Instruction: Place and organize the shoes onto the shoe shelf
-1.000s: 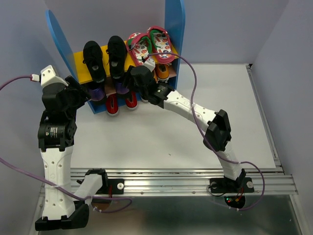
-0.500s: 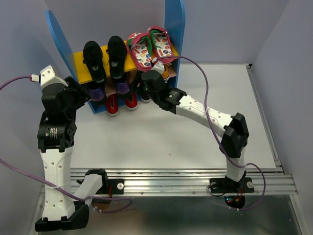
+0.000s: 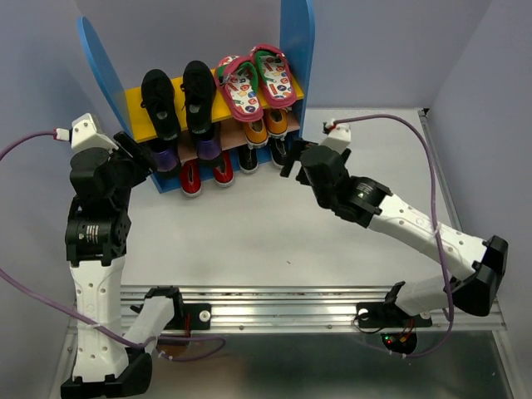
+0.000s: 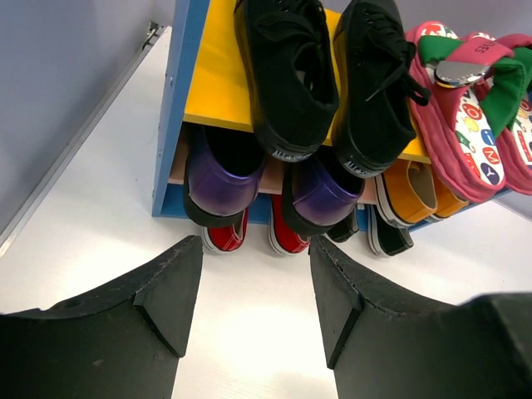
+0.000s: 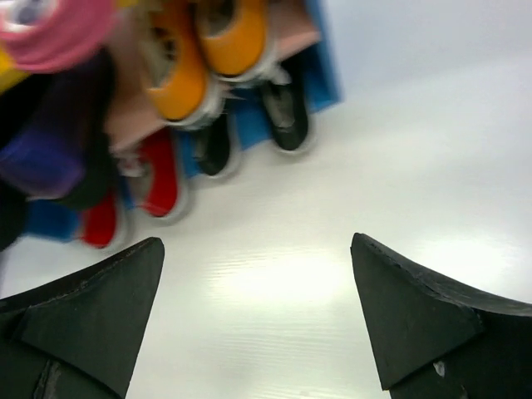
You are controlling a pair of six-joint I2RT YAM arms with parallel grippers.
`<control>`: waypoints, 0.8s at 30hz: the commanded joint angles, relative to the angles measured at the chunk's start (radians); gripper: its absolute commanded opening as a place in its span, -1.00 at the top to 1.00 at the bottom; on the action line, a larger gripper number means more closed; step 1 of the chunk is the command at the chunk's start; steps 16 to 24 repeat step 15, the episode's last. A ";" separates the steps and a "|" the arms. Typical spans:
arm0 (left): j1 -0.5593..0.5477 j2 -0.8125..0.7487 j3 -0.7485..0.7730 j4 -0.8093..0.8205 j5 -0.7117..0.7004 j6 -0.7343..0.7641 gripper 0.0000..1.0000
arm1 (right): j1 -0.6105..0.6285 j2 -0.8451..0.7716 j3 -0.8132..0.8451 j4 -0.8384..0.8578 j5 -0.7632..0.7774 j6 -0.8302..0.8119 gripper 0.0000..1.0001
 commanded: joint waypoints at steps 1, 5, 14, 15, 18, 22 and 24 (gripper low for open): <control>0.000 -0.029 0.014 0.084 0.031 0.055 -0.30 | 0.001 -0.138 -0.121 -0.233 0.325 0.082 -1.00; 0.000 -0.006 0.028 0.074 0.031 0.087 -0.34 | 0.001 -0.276 -0.260 -0.368 0.369 0.192 -1.00; 0.000 -0.064 -0.035 0.110 0.049 0.091 -0.37 | 0.001 -0.409 -0.379 -0.563 0.371 0.418 -1.00; 0.000 -0.068 -0.038 0.109 0.043 0.088 -0.37 | 0.001 -0.409 -0.382 -0.566 0.371 0.422 -1.00; 0.000 -0.068 -0.038 0.109 0.043 0.088 -0.37 | 0.001 -0.409 -0.382 -0.566 0.371 0.422 -1.00; 0.000 -0.068 -0.038 0.109 0.043 0.088 -0.37 | 0.001 -0.409 -0.382 -0.566 0.371 0.422 -1.00; 0.000 -0.068 -0.038 0.109 0.043 0.088 -0.37 | 0.001 -0.409 -0.382 -0.566 0.371 0.422 -1.00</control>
